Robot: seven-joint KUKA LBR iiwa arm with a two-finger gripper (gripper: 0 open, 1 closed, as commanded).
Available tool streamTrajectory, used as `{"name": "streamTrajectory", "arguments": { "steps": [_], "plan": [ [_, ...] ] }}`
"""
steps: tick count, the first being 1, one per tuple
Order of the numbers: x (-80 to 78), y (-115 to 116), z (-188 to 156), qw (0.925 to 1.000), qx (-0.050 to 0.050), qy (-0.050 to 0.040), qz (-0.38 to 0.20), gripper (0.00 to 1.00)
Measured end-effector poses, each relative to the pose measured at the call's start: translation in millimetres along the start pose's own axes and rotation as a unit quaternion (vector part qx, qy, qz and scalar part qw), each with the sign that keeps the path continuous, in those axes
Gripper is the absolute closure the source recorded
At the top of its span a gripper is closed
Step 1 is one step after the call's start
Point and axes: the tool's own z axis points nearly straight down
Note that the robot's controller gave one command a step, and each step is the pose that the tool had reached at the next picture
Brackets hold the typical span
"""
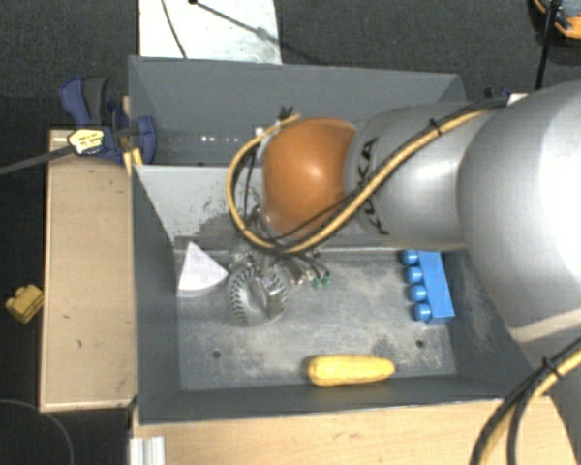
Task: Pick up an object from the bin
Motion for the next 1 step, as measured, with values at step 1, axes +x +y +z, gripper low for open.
{"name": "streamTrajectory", "arguments": {
  "steps": [1],
  "plan": [
    [-0.1, -0.4, -3.1, 1.0, 0.0, 0.0021, 0.002, 1.0]
  ]
}}
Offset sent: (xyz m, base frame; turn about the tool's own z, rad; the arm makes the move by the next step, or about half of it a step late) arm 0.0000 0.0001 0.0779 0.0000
